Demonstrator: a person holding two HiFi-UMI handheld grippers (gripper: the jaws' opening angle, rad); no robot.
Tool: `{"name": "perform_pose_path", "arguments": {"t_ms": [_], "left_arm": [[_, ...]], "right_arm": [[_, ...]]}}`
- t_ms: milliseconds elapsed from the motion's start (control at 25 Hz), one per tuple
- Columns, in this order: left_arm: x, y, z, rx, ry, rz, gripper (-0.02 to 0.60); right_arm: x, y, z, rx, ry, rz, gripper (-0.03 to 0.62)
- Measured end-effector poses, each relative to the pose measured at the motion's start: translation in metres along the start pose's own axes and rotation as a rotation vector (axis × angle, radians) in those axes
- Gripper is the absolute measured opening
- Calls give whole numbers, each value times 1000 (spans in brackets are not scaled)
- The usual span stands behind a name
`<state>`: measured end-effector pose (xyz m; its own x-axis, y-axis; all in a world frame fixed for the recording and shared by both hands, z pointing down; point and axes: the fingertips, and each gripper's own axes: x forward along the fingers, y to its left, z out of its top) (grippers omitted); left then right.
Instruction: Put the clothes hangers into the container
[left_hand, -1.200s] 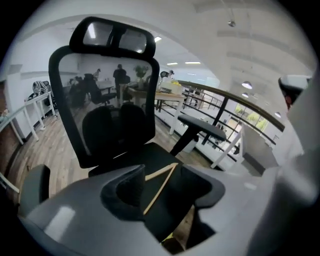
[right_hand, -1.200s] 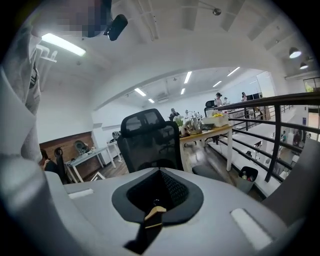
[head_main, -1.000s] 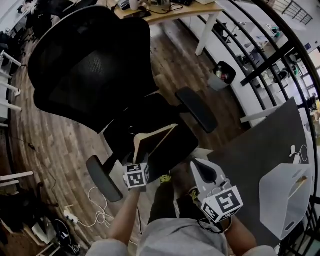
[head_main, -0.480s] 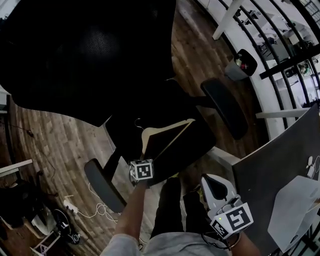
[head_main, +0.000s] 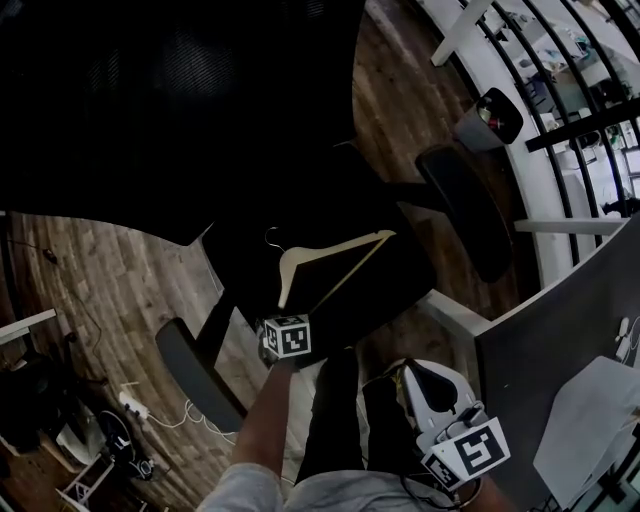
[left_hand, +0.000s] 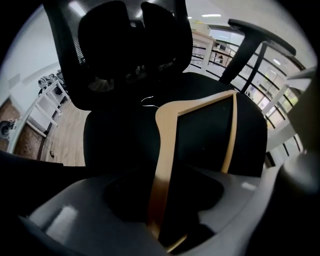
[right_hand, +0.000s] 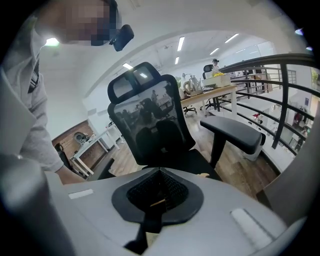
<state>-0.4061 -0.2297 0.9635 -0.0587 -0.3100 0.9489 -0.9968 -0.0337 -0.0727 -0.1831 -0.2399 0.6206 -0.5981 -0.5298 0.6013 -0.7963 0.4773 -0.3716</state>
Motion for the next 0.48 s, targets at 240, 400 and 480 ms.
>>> {"name": "perform_pose_path", "arguments": {"t_ms": [240,400,480], "left_arm": [[-12,-2,5,94,22,-30,97],[-19,0,13,99,-39,-13,94],[-29,2,22,91,-90,0,94]], "right_arm": [[-3,10,4,11,-11,-4,0],[-10,6,1,28,-23,-14,0],[-14,4,-1,31,-30,-20,0]]}}
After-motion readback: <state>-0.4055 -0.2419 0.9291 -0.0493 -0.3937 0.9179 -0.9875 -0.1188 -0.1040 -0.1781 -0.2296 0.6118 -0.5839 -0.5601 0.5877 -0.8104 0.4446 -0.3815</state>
